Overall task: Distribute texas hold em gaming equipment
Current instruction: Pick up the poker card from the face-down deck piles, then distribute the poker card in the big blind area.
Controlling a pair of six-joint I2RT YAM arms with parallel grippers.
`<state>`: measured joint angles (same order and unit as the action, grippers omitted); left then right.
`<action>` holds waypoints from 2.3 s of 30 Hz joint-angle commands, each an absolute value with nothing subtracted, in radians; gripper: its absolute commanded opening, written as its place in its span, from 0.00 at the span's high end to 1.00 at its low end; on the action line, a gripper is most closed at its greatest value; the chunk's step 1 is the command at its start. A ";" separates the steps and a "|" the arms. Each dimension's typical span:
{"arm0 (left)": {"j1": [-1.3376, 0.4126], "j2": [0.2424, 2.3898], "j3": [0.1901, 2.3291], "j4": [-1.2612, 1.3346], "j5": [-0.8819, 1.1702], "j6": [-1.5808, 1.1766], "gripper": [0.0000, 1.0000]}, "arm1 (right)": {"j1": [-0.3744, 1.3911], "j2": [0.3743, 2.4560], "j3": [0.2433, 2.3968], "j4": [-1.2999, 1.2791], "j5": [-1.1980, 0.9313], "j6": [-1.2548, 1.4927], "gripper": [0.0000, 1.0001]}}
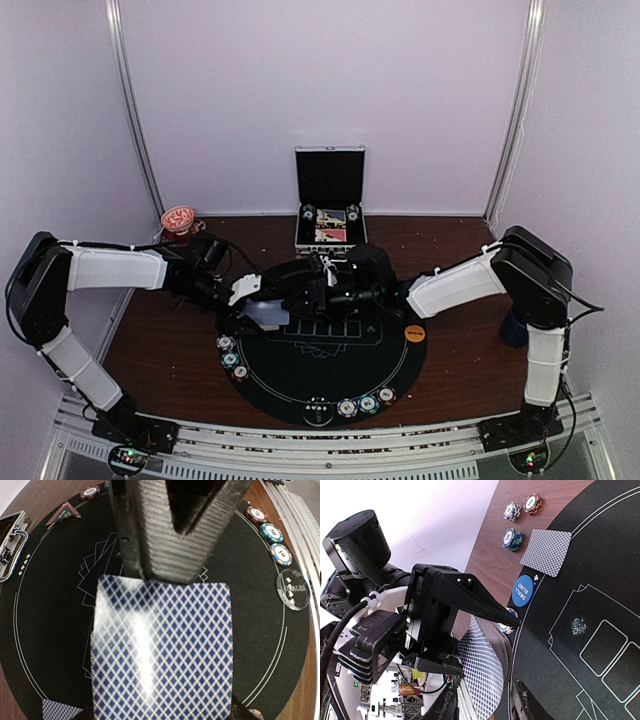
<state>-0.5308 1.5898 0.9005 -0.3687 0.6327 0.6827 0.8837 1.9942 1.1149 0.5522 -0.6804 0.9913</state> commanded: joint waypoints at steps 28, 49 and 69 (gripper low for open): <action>-0.525 1.594 0.910 -0.352 0.654 0.692 0.39 | 0.834 1.831 0.885 0.702 -0.665 1.061 1.00; -0.526 1.597 0.910 -0.353 0.647 0.690 0.39 | 0.732 1.021 0.339 0.175 -0.280 1.013 1.00; -0.526 1.609 0.913 -0.355 0.645 0.691 0.39 | 0.684 1.055 0.222 0.106 -0.301 1.030 1.00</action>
